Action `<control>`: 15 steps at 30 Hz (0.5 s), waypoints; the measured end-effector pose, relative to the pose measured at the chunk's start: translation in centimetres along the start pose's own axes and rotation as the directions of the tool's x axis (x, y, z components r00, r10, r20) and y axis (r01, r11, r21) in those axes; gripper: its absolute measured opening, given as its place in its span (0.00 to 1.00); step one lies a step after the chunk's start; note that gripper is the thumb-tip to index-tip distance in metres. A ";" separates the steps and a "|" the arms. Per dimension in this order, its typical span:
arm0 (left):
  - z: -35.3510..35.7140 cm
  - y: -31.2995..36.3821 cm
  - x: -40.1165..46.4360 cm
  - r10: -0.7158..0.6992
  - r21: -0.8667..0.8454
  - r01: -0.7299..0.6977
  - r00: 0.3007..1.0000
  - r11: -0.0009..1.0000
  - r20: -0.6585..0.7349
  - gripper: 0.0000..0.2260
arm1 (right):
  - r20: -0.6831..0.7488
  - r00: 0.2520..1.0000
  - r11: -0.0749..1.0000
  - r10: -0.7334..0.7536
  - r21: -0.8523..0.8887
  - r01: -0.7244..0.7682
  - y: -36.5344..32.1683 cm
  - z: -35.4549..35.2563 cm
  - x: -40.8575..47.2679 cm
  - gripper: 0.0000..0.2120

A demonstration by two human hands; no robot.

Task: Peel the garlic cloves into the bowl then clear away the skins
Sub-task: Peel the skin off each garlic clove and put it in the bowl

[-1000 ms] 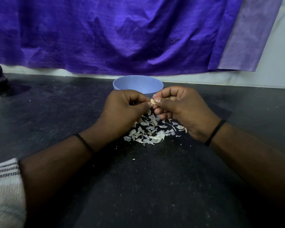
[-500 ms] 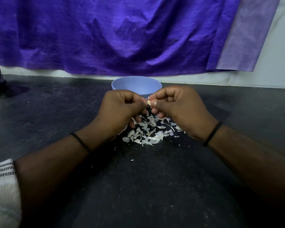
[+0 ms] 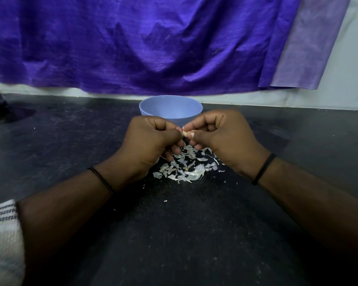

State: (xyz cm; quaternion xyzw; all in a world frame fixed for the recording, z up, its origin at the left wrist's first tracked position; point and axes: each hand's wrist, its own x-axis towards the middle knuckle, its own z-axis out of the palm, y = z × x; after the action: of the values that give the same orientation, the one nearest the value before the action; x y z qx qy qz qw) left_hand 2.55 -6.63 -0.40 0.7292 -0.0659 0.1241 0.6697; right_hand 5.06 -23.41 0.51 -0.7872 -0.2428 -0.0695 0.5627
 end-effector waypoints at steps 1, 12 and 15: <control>0.1 0.0 0.0 -0.007 0.003 0.007 1.000 1.000 -0.004 0.03 | 0.000 1.000 1.000 0.005 0.000 -0.005 0.0 0.0 0.0 0.05; 0.3 0.5 -0.2 -0.104 -0.027 0.104 0.994 0.994 -0.013 0.04 | 0.044 0.991 0.983 0.127 0.125 -0.131 -0.6 0.1 -0.1 0.05; 0.4 0.4 -0.2 -0.129 -0.037 0.128 0.992 0.991 -0.019 0.05 | 0.055 0.986 0.977 0.156 0.139 -0.162 -0.6 0.2 -0.2 0.04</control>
State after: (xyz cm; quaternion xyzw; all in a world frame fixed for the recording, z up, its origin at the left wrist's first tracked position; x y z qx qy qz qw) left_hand 2.33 -7.12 -0.06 0.7185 -0.0141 0.0872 0.6898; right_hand 4.63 -23.16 0.91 -0.7630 -0.1954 0.0105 0.6160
